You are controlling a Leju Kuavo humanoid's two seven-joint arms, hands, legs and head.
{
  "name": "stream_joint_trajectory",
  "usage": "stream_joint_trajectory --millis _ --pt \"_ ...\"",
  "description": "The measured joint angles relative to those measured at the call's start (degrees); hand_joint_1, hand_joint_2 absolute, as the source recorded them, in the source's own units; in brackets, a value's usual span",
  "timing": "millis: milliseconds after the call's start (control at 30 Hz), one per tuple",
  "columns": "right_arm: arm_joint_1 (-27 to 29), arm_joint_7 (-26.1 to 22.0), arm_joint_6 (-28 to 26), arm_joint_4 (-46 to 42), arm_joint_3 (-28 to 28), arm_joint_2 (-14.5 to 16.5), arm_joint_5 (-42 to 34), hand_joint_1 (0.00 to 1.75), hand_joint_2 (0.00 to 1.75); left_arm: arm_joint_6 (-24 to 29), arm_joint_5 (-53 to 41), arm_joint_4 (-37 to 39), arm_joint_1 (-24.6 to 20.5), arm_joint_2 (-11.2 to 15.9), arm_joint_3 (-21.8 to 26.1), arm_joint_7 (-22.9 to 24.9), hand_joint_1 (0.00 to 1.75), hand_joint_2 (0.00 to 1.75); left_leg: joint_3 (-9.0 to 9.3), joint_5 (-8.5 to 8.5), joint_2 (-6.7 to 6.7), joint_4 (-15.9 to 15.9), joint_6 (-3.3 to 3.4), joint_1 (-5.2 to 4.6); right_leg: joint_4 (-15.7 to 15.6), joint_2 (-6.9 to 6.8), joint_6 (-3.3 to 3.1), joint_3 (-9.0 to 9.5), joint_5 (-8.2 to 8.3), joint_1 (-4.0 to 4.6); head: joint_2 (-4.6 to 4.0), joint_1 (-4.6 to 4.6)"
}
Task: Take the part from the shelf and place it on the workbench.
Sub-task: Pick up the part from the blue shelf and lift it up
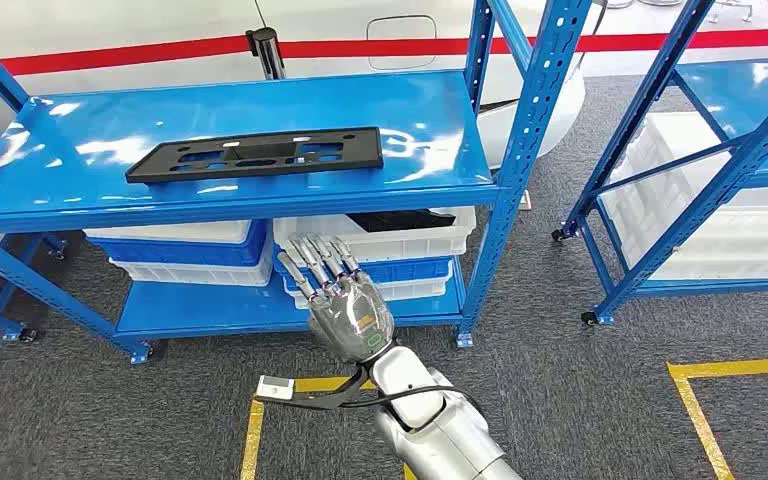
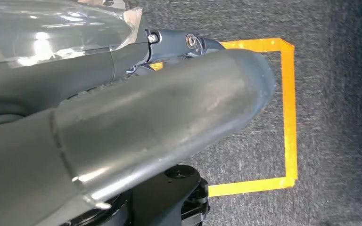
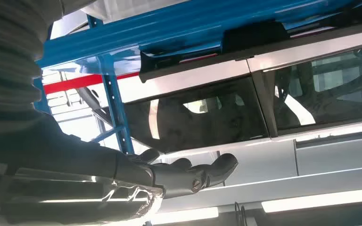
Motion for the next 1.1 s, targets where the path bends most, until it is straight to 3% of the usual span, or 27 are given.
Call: stream_joint_trajectory --millis 33,100,200,267,333,433,467,500,567,600,633,700,800,867,933,967,1000,1067,1100 --pt "0.0 -0.1 -0.1 0.0 0.0 0.1 -0.1 0.00 1.75 0.0 0.0 0.0 0.0 0.0 0.1 0.0 0.00 0.00 0.85 1.63 -0.02 -2.4 0.44 -0.26 0.0 0.03 0.00 0.29 -0.20 0.04 0.00 -0.02" --pt "-0.2 -0.5 -0.5 0.2 -0.1 0.3 -0.6 0.00 1.75 0.0 -0.1 0.0 0.0 0.1 0.4 -0.1 0.00 0.00 2.34 3.30 -0.01 -6.5 1.48 -0.93 -0.2 0.15 0.20 0.91 -0.71 0.06 0.00 0.05" --pt "-0.6 -1.0 -1.2 0.8 -0.1 0.4 -1.3 0.00 1.75 0.0 -0.2 0.0 0.0 0.2 0.7 -0.1 0.00 0.00 3.71 3.18 -0.19 -9.1 2.95 -1.85 -0.3 0.19 1.20 1.49 -0.79 0.04 0.00 -0.07" --pt "-0.9 -1.2 -1.3 1.1 -0.2 0.5 -1.5 0.00 1.75 0.0 -0.2 0.0 0.1 0.2 0.9 -0.1 0.00 0.00 5.38 3.49 -0.19 -10.4 3.46 -1.70 0.8 0.04 1.80 1.81 -1.02 0.26 0.00 -0.12" --pt "-1.5 -1.2 -1.4 1.4 -0.3 0.5 -1.6 0.00 1.75 0.0 -0.3 0.0 -0.1 0.1 1.0 -0.1 0.00 0.00 6.88 3.40 -0.18 -11.3 3.51 -1.36 4.5 -0.10 2.03 0.05 -2.72 0.23 0.00 -0.03" --pt "-1.7 -1.2 -1.4 1.9 -0.5 0.1 -1.6 0.00 1.75 -0.1 -0.7 0.0 -0.1 0.0 1.1 -0.1 0.00 0.00 7.45 2.72 -0.24 -11.4 3.20 -1.30 13.2 -0.22 2.56 -6.34 -5.48 -0.06 0.00 0.04" --pt "-1.5 -1.2 -1.4 2.0 -0.6 -0.1 -1.6 0.00 1.75 -0.2 -0.9 0.0 -0.1 0.0 1.1 -0.1 0.00 0.00 7.75 2.37 -0.28 -11.3 3.00 -1.22 13.8 -0.26 3.00 -7.61 -5.16 -0.19 0.00 0.04" --pt "-1.4 -1.2 -1.4 2.1 -0.7 -0.2 -1.6 0.00 1.75 -0.3 -1.0 0.0 0.0 -0.1 1.1 -0.1 0.00 0.00 8.17 1.99 -0.32 -11.3 2.73 -1.10 12.4 -0.33 3.66 -7.88 -3.76 -0.35 0.00 0.05" --pt "-1.3 -1.1 -1.4 2.1 -0.9 -0.5 -1.5 0.00 1.75 -0.5 -1.3 0.0 0.0 -0.2 1.1 -0.1 0.00 0.00 9.21 1.10 -0.38 -11.2 2.02 -0.90 5.6 -0.64 5.01 -6.47 0.95 -0.79 0.00 0.09" --pt "-1.4 -1.0 -1.4 2.2 -1.0 -0.6 -1.4 0.00 1.75 -0.6 -1.4 0.0 0.0 -0.2 1.1 -0.1 0.00 0.00 9.58 0.68 -0.42 -11.1 1.63 -0.89 2.6 -0.85 4.90 -5.74 2.23 -0.88 0.00 0.14" --pt "-1.3 -0.9 -1.4 2.2 -1.0 -0.8 -1.4 0.00 1.75 -0.7 -1.6 0.0 -0.1 -0.2 1.1 -0.1 0.00 0.00 9.72 0.29 -0.40 -11.0 1.22 -0.92 0.7 -1.03 4.37 -5.11 3.11 -0.91 0.00 0.16" --pt "-1.2 -0.8 -1.5 2.3 -1.1 -0.9 -1.2 0.00 1.75 -0.8 -1.8 0.0 -0.1 -0.3 1.1 -0.1 0.00 0.00 9.82 -0.18 -0.34 -10.5 0.56 -0.95 -0.1 -1.11 2.50 -4.64 3.06 -0.79 0.00 0.19" --pt "-1.1 -0.3 -1.5 2.3 -1.3 -0.9 -0.9 0.00 1.75 -1.0 -2.1 0.0 -0.4 -0.3 1.1 -0.1 0.00 0.00 9.14 -1.34 -0.20 -8.1 -0.28 -0.57 -0.2 -0.93 1.25 -3.47 3.32 -1.11 0.01 0.05" --pt "-1.2 -0.1 -1.6 2.2 -1.4 -0.8 -0.8 0.00 1.75 -1.2 -2.4 0.0 -0.5 -0.4 1.1 0.0 0.00 0.00 5.81 -3.63 -0.16 -1.9 -0.91 -0.36 -0.2 -0.91 0.62 -2.77 2.86 -1.10 0.00 -0.11" --pt "-1.0 0.1 -1.6 2.3 -1.5 -0.8 -0.6 0.00 1.75 -1.3 -2.7 0.0 -0.5 -0.4 1.1 0.3 0.00 0.00 1.29 -5.55 -0.16 4.6 -1.30 -0.18 -0.2 -0.82 0.16 -2.31 2.41 -0.91 0.00 -0.17" --pt "-1.0 0.1 -1.6 2.3 -1.5 -0.9 -0.6 0.00 1.75 -1.3 -2.8 0.0 -0.5 -0.4 1.1 0.4 0.00 0.00 -0.06 -5.16 -0.16 5.5 -1.32 -0.10 -0.2 -0.69 0.10 -2.05 2.16 -0.83 0.00 -0.19" --pt "-1.0 0.2 -1.6 2.3 -1.5 -0.9 -0.5 0.00 1.75 -1.3 -2.9 0.0 -0.5 -0.4 1.1 0.5 0.00 0.00 -0.46 -3.70 -0.16 4.5 -1.22 -0.05 -0.2 -0.55 0.12 -1.71 1.88 -0.79 0.00 -0.19" --pt "-1.0 0.2 -1.6 2.3 -1.6 -0.9 -0.5 0.00 1.75 -1.3 -3.1 0.0 -0.5 -0.4 1.1 0.6 0.00 0.00 1.56 1.27 -0.15 -2.4 -0.69 -0.07 -0.3 -0.33 0.34 -0.88 1.27 -0.76 0.00 -0.19" --pt "-1.0 0.2 -1.6 2.3 -1.7 -0.9 -0.5 0.00 1.75 -1.3 -3.1 0.0 -0.5 -0.4 1.1 0.7 0.00 0.00 2.82 2.65 -0.11 -5.8 -0.36 -0.24 -0.3 -0.28 0.52 -0.53 1.00 -0.67 0.00 -0.18"
